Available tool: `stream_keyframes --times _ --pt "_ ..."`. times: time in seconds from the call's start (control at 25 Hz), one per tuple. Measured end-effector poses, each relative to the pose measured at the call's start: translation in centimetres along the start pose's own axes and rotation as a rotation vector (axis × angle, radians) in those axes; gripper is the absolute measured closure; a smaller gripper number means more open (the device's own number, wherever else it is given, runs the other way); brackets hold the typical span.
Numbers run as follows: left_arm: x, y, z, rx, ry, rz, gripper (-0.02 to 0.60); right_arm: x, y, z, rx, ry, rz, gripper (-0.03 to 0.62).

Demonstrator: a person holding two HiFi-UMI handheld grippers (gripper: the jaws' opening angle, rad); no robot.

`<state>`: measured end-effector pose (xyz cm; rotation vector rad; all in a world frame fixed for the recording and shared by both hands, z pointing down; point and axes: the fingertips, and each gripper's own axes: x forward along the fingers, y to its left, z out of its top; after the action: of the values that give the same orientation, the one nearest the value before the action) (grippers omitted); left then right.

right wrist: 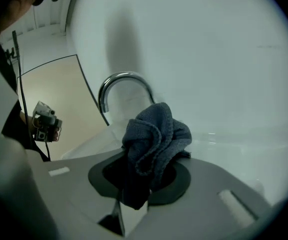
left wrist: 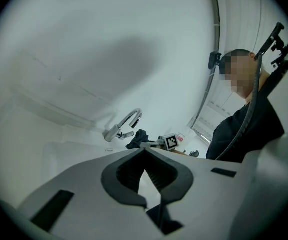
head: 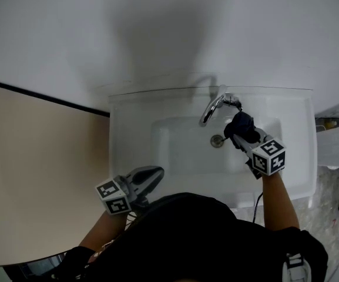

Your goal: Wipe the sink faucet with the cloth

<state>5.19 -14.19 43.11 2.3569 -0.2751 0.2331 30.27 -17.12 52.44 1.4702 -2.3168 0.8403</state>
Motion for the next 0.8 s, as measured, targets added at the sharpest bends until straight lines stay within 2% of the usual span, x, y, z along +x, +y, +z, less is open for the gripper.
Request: stream_keyframes --times 0.12,0.28,0.44,0.56,0.68,0.76,0.8 --pt "0.0 0.1 0.2 0.0 0.0 -0.004 0.583 2.9 0.2 1.1 0.004 -0.022 -0.018 0.52" --pt "-0.1 -0.5 -0.1 0.016 0.007 -0.016 0.583 3.9 -3.5 2.2 0.17 -0.066 -0.076 0.52" --pt "-1.0 0.2 0.2 0.007 -0.006 0.005 0.583 3.8 -6.6 1.1 0.293 -0.09 -0.129 0.52" --pt "-1.1 0.5 0.2 0.002 -0.011 0.006 0.583 2.9 -9.2 0.6 0.39 -0.14 -0.135 0.511" --pt "-1.0 0.6 0.1 -0.001 -0.009 0.004 0.583 3.1 -9.7 1.0 0.338 -0.125 -0.144 0.507" --pt "-0.9 0.6 0.0 -0.005 -0.006 0.003 0.583 3.4 -8.8 1.5 0.238 -0.082 -0.18 0.513" --pt "-0.8 0.5 -0.1 -0.007 -0.004 0.001 0.583 3.6 -7.8 1.8 0.153 -0.048 -0.202 0.516"
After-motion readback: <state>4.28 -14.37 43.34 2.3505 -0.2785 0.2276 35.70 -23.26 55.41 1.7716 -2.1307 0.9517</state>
